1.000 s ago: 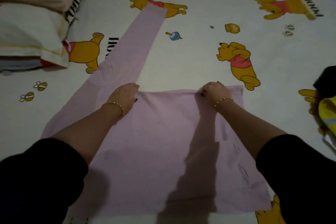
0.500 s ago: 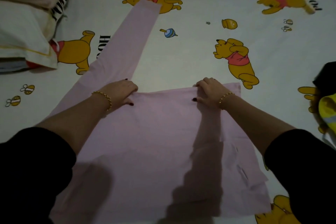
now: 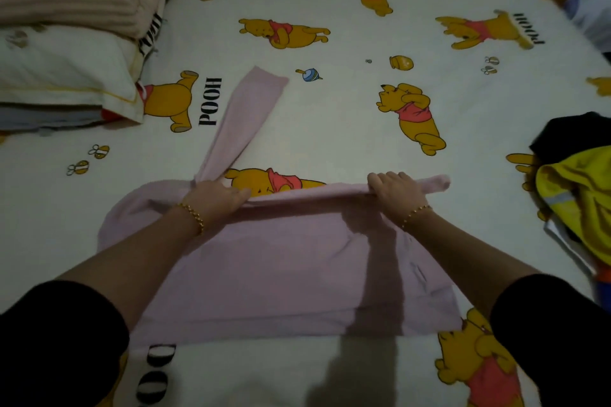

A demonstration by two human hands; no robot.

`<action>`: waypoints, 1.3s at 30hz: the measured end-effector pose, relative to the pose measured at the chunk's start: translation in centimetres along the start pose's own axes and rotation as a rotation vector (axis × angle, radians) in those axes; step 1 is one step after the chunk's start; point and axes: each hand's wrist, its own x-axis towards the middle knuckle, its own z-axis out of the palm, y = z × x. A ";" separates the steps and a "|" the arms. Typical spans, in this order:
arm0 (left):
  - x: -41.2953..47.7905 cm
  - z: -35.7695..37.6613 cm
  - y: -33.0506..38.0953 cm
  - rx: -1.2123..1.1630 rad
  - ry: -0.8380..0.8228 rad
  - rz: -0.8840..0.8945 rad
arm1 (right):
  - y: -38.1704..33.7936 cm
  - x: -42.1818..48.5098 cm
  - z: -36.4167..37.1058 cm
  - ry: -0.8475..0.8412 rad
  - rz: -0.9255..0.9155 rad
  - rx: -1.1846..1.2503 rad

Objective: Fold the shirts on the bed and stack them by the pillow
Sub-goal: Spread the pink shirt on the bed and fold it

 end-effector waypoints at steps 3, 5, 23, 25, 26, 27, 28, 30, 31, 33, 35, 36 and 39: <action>-4.1 1.7 4.0 -0.110 0.270 0.027 | -1.3 -4.8 -0.1 -0.009 -0.023 0.004; -6.0 3.3 6.0 -0.179 0.335 0.036 | -2.7 -7.6 0.5 -0.153 -0.018 0.056; 0.2 3.5 9.4 -0.687 0.252 -0.311 | 0.1 -5.3 4.0 -0.172 0.182 0.205; 1.2 3.6 9.2 -0.705 0.229 -0.322 | 0.9 -4.5 4.6 -0.264 0.185 0.166; 1.6 3.7 9.2 -0.693 0.197 -0.336 | 1.3 -4.2 4.8 -0.307 0.185 0.142; 1.9 3.9 9.1 -0.667 0.159 -0.347 | 1.6 -4.1 5.0 -0.335 0.191 0.122; 1.9 3.9 9.0 -0.627 0.126 -0.359 | 1.9 -4.0 5.1 -0.348 0.199 0.107; 1.7 4.0 8.6 -0.585 0.118 -0.403 | 2.4 -3.9 5.0 -0.333 0.211 0.098; 1.6 4.1 8.5 -0.596 0.151 -0.442 | 2.7 -3.9 5.0 -0.306 0.215 0.095; 1.4 4.2 8.5 -0.621 0.204 -0.506 | 2.9 -4.1 4.9 -0.259 0.222 0.059; 1.4 4.7 9.1 -0.636 0.229 -0.518 | 2.5 -4.4 5.1 -0.253 0.242 0.016; 1.4 4.8 9.4 -0.650 0.251 -0.519 | 1.9 -4.6 5.3 -0.238 0.266 0.022; 1.0 4.8 11.1 -0.698 0.342 -0.490 | -1.0 -5.7 5.5 -0.091 0.322 0.166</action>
